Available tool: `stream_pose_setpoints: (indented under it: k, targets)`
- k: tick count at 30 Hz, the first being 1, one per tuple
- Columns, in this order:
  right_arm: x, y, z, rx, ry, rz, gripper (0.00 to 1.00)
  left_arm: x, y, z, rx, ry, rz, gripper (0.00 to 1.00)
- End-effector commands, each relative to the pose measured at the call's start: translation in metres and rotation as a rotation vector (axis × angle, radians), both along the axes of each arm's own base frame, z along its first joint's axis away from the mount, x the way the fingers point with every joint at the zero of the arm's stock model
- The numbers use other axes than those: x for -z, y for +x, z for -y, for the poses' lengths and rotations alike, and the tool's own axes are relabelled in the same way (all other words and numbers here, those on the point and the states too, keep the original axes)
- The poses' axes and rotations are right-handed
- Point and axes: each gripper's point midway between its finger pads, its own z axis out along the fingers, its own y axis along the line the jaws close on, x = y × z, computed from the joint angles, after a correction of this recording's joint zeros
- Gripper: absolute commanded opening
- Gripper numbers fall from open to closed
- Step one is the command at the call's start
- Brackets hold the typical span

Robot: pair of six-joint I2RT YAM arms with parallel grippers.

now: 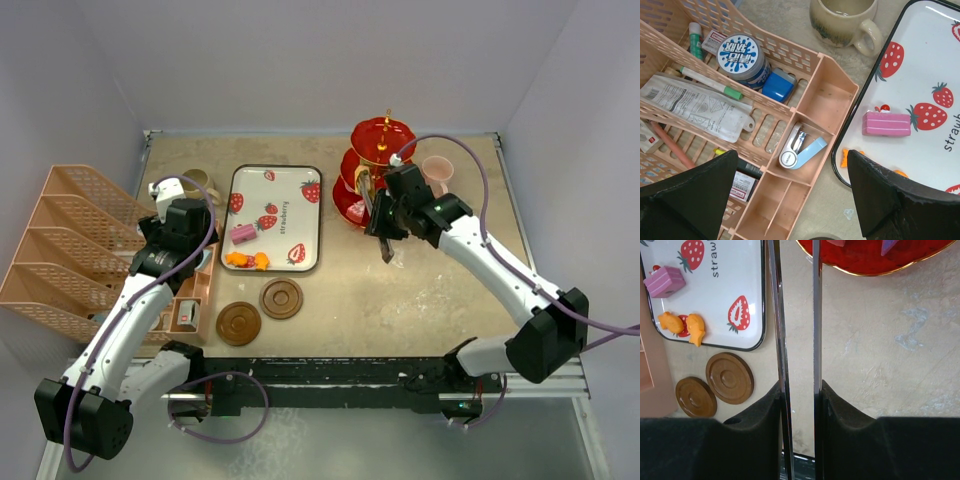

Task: Serve the afternoon tea
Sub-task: Place the desert on the desert table.

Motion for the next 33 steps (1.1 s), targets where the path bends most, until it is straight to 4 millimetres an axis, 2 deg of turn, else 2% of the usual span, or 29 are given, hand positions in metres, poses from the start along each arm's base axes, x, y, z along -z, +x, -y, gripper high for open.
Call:
stream_pose_setpoints:
  k: [1, 8, 15, 27, 33]
  targets:
    - [-0.011, 0.016, 0.006, 0.065, 0.001, 0.047, 0.32, -0.015, 0.008, 0.002, 0.006, -0.007, 0.052, 0.87]
    - [-0.018, 0.017, 0.009, 0.087, 0.01, 0.073, 0.32, -0.015, 0.008, 0.003, 0.008, -0.01, 0.055, 0.87]
    - [-0.013, 0.016, -0.001, 0.032, 0.033, 0.058, 0.34, -0.015, 0.008, 0.003, 0.009, -0.01, 0.053, 0.87]
    - [-0.006, 0.019, -0.002, 0.015, 0.007, 0.037, 0.39, -0.014, 0.008, 0.002, 0.007, -0.008, 0.051, 0.87]
    - [-0.014, 0.019, -0.003, 0.013, 0.014, 0.054, 0.43, -0.015, 0.008, 0.002, 0.005, -0.006, 0.052, 0.87]
